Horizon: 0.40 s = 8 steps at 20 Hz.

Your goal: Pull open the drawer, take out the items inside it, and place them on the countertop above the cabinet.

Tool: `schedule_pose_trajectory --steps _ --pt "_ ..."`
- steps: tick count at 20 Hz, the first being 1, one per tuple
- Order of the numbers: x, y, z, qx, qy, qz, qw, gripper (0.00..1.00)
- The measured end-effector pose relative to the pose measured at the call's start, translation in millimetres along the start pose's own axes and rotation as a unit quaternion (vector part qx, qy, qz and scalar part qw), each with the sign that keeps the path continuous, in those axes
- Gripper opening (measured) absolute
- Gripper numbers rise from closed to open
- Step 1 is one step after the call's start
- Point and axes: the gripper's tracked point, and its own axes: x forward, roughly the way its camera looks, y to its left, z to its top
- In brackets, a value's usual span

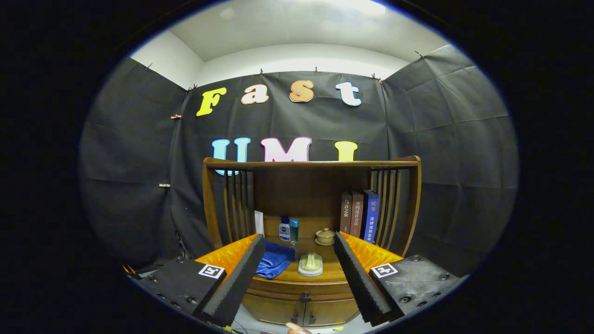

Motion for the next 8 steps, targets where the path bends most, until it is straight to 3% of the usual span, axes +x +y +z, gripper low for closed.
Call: schedule_pose_trajectory --steps 8 --pt "-8.2 -3.5 2.7 -0.001 -0.002 0.002 1.000 0.99"
